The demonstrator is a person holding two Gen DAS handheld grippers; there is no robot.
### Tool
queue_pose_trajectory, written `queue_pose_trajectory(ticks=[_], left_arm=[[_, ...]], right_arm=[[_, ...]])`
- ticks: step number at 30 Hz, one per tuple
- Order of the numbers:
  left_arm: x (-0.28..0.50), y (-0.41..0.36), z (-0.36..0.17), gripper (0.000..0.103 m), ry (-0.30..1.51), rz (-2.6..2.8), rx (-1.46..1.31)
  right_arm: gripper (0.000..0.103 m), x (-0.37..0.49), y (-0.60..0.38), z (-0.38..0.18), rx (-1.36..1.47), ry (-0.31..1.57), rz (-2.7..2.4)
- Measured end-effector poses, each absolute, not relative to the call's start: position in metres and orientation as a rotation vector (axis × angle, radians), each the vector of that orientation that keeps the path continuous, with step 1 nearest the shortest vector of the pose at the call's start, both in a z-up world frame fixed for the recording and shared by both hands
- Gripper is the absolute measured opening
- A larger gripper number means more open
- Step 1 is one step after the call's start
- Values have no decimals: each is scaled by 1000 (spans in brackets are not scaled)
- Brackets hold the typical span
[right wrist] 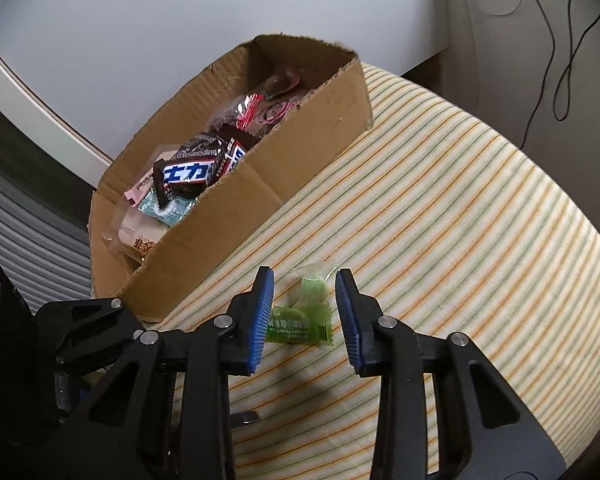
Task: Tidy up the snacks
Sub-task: 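Move both grippers back to the green wrapped candy on the bed, then grasp the green wrapped candy with the left gripper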
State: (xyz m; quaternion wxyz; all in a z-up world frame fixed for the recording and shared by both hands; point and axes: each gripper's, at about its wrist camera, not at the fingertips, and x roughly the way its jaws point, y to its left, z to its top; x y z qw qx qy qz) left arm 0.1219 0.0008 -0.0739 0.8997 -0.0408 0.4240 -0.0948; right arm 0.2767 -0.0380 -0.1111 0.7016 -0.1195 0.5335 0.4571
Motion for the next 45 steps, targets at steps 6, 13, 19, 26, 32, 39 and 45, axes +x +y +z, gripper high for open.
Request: queue_pose_trajectory(ticks=[6,13,19,26,32,39,45], left_arm=[[129,1,-82,34,890,-172,-65],[136,-5,-87,34,898,-163,-25],[145,-14,-92,34,911,-160,-3],[165,-25,-101,34,953,-180,16],[175,-30,-99,34,966,-172,9],[172,-25,-97,34,964,-192,-13],[176,-27,-92,48,976,-172,-7]], right_arm=[[31,278,-32,-120,-299,1201,1018],[23,282,-27,-127,-319,1209,1006],[18,296,-37,-127,-300,1208,977],[18,304,-49,-127,-286,1212,959],[18,311,-67,-123,-269,1211,939],[18,314,-84,-118,-292,1197,898],[18,315,-99,-116,-293,1187,877]])
